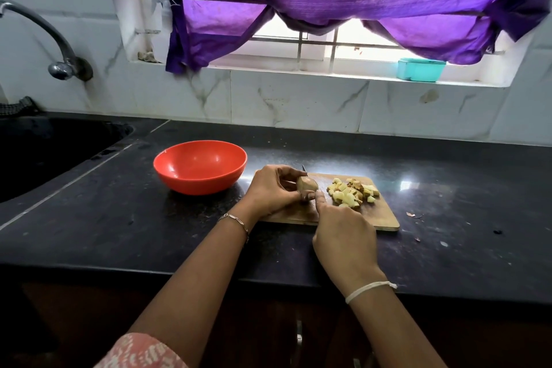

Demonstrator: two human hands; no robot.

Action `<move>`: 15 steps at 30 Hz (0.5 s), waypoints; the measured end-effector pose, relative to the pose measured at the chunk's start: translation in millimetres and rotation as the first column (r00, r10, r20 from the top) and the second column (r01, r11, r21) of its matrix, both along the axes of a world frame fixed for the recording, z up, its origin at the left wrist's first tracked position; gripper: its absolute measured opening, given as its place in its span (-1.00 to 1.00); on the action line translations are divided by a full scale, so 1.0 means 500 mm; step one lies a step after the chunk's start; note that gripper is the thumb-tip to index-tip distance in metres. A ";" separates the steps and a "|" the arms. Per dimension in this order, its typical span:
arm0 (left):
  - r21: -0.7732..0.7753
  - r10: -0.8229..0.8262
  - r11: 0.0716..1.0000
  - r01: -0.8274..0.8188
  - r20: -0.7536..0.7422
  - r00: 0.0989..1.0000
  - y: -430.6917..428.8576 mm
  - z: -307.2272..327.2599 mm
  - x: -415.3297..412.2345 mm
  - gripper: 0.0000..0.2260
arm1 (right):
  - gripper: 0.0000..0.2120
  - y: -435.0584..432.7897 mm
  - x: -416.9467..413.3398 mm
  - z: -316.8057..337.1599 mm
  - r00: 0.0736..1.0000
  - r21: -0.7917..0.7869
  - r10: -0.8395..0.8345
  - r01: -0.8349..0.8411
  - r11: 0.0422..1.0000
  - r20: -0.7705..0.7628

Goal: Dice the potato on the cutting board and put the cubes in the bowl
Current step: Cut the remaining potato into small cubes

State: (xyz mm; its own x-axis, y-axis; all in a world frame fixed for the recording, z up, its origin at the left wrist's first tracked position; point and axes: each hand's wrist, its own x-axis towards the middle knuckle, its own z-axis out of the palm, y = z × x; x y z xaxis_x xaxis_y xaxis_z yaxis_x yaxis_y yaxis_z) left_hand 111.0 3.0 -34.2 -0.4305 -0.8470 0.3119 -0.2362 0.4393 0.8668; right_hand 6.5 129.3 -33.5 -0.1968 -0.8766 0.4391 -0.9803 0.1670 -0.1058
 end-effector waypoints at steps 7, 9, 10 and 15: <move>0.012 0.011 1.000 -0.011 -0.016 1.000 0.005 -0.001 -0.005 -0.55 | -0.46 0.021 -0.005 -0.009 0.999 0.017 0.001 0.000 1.000 -0.047; 0.023 0.004 1.000 -0.004 -0.024 1.000 0.005 -0.001 -0.004 -0.55 | -0.51 0.026 -0.004 -0.009 0.998 0.019 0.002 -0.001 1.000 -0.055; 0.031 0.000 1.000 0.001 -0.030 1.000 0.004 -0.001 -0.003 -0.56 | -0.54 0.025 -0.005 -0.006 0.998 0.019 0.003 -0.002 1.000 -0.058; 0.061 -0.033 0.997 0.036 -0.046 0.998 -0.004 -0.006 0.001 -0.55 | -0.60 0.001 -0.004 0.005 0.998 0.041 -0.001 0.004 0.999 -0.063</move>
